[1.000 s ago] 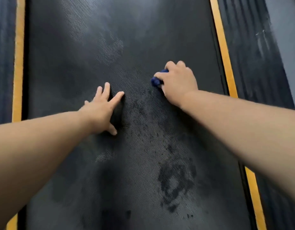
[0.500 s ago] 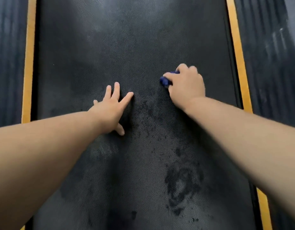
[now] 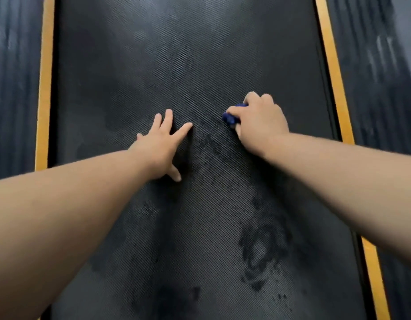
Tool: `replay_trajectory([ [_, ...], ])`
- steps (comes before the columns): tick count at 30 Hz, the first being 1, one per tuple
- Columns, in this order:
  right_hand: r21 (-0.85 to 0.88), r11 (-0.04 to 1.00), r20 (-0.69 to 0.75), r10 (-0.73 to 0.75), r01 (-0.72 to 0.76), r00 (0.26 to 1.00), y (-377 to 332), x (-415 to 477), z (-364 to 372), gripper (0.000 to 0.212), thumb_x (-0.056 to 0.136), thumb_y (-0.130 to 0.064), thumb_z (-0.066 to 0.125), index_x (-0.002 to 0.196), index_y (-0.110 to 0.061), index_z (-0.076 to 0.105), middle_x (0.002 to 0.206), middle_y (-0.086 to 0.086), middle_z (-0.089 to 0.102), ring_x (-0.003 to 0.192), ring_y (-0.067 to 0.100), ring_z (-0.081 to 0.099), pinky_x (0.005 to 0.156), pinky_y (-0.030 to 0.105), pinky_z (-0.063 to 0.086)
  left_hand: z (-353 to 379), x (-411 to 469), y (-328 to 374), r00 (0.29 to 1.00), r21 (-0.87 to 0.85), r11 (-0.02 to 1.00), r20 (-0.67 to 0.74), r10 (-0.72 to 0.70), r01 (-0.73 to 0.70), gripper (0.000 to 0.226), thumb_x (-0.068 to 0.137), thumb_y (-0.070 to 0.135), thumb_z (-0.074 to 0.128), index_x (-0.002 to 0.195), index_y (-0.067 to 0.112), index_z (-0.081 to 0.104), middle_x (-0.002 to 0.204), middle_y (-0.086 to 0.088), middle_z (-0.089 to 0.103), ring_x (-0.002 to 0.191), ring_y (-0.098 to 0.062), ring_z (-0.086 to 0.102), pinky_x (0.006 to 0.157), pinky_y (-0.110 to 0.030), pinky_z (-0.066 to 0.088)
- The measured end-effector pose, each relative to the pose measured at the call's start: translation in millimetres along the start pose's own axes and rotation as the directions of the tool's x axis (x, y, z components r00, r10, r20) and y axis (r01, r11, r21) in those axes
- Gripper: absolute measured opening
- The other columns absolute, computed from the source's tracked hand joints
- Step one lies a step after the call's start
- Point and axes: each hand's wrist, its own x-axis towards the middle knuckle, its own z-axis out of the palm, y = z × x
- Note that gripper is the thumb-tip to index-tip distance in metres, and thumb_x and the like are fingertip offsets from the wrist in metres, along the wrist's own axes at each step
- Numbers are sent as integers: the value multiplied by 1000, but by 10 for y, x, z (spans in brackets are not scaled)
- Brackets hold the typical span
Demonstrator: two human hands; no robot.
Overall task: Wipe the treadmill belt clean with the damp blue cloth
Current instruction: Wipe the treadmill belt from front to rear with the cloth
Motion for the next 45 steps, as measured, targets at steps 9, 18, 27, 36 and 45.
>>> replay_trajectory([
  [9, -6, 874, 48, -485, 486, 873, -54, -886, 55, 21, 82, -31, 56, 101, -32, 66, 89, 3, 60, 72, 27, 52, 59, 33, 38, 211, -215, -141, 979, -172, 976, -129, -155, 132, 124, 56, 66, 76, 149, 41, -1, 156, -11, -18, 145, -30, -14, 111, -61, 16],
  [18, 73, 968, -15, -241, 242, 970, -336, -509, 57, 29, 78, -29, 65, 106, -26, 66, 100, 13, 56, 84, 35, 50, 64, 40, 47, 106, -220, -318, 995, -121, 990, -52, -85, 78, 120, 61, 56, 80, 148, 45, -2, 157, -7, -19, 146, -27, -8, 111, -52, 29],
  [27, 80, 980, -77, -176, 182, 981, -299, -253, 106, 23, 83, -31, 63, 106, -30, 67, 103, 9, 55, 87, 34, 50, 69, 44, 50, 152, -155, -287, 992, -74, 991, -62, -114, 109, 121, 64, 48, 82, 149, 42, -4, 156, -9, -20, 146, -31, -7, 111, -52, 29],
  [36, 146, 938, 15, -321, 315, 947, -428, -893, 126, 27, 76, -33, 61, 101, -24, 68, 91, 9, 57, 74, 31, 50, 56, 39, 49, 141, -175, -272, 988, -106, 987, -86, -130, 120, 120, 63, 46, 83, 149, 42, 0, 157, -7, -17, 146, -28, -7, 110, -54, 30],
  [45, 107, 990, -40, -87, 91, 995, -537, 142, 61, 23, 94, -37, 49, 111, -36, 64, 116, 8, 46, 106, 33, 43, 84, 40, 43, 126, -188, -255, 986, -103, 987, -96, -132, 123, 119, 62, 44, 84, 150, 40, 4, 158, -10, -12, 146, -30, -4, 110, -51, 31],
])
